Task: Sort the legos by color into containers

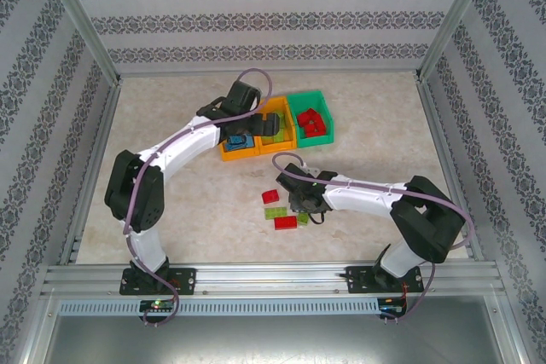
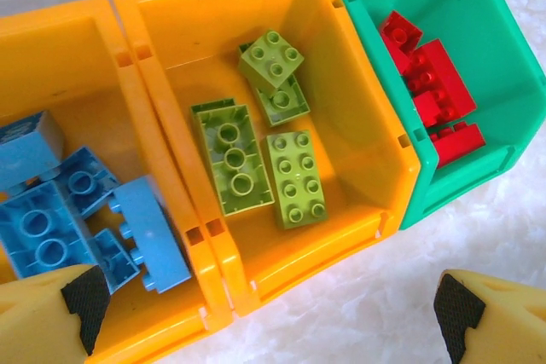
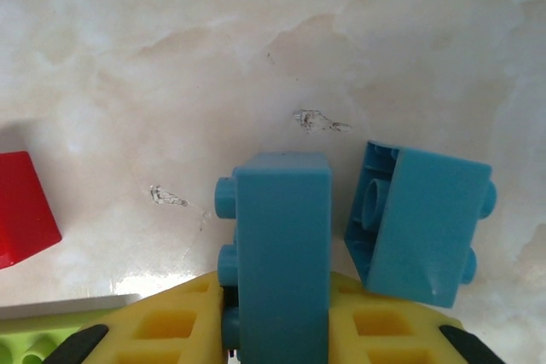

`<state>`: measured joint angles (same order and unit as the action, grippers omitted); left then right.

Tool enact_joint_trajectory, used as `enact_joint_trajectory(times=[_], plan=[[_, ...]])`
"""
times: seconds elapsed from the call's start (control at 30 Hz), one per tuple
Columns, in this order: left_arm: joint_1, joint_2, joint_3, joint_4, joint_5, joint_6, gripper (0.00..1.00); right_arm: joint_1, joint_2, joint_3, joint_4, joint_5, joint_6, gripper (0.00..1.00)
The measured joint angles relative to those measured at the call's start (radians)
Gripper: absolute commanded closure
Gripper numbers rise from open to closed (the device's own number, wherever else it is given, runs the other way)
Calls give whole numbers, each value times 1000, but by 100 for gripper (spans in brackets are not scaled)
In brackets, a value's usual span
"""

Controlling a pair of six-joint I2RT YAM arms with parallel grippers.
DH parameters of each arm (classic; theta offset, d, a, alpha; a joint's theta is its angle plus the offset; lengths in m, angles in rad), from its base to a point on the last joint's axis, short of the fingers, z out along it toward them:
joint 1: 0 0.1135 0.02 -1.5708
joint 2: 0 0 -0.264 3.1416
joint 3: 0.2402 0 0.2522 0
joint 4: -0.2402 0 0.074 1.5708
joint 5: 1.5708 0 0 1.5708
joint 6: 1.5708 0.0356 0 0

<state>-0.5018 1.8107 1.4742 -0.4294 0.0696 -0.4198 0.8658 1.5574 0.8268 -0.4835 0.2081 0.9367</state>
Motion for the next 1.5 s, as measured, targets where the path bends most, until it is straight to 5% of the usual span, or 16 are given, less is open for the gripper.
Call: enact_joint_trajectory(times=[0.83, 1.5], plan=[[2, -370, -447, 57, -136, -39, 1, -86, -47, 175, 92, -80, -167, 80], [40, -679, -740, 41, -247, -113, 1, -161, 469, 812, 171, -328, -302, 78]])
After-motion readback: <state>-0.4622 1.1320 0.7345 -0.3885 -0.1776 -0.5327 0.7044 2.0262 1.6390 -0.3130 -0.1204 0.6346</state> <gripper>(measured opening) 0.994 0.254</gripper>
